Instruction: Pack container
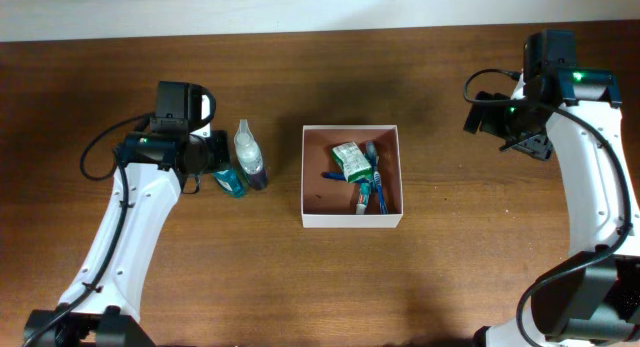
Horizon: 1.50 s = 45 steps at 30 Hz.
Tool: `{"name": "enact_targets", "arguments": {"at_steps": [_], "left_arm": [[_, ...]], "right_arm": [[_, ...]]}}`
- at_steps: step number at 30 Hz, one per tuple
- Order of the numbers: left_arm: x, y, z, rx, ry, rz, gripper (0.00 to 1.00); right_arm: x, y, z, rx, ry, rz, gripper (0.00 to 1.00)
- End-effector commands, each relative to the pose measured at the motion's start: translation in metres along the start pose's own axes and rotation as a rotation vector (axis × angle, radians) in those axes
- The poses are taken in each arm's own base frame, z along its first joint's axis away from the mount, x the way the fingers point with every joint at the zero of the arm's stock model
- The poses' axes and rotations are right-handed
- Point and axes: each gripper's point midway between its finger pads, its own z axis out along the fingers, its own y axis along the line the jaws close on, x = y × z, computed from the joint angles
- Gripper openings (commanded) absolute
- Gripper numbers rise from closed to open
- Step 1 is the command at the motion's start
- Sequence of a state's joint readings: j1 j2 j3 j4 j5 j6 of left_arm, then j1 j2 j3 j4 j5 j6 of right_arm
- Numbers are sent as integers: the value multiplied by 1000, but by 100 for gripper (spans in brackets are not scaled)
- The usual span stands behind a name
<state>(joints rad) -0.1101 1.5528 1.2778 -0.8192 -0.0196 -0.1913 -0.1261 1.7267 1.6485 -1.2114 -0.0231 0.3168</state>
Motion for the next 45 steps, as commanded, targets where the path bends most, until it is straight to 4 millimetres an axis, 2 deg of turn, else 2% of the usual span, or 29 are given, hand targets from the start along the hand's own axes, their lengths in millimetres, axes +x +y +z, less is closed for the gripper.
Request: {"name": "enact_targets", "arguments": {"at_steps": [1, 13, 19, 29, 37, 41, 45], "left_arm": [[-6, -1, -4, -1, -15, 7, 30], [-5, -1, -8, -1, -14, 7, 22], [-12, -2, -33, 7, -52, 6, 18], [-18, -3, -79, 22, -92, 5, 18], [-18, -36, -111, 157, -77, 44, 17], [-19, -58, -134, 193, -95, 118, 17], [-21, -89, -161, 252, -136, 194, 17]], "right_arm": [[-4, -3, -6, 8, -22, 6, 98], [-4, -3, -6, 8, -22, 6, 98], [-4, -3, -6, 8, -22, 6, 98], [-4, -3, -6, 8, -22, 6, 98], [-4, -3, -6, 8, -22, 6, 98], [-4, -3, -6, 8, -22, 6, 98], [-4, -3, -6, 8, -22, 6, 98]]}}
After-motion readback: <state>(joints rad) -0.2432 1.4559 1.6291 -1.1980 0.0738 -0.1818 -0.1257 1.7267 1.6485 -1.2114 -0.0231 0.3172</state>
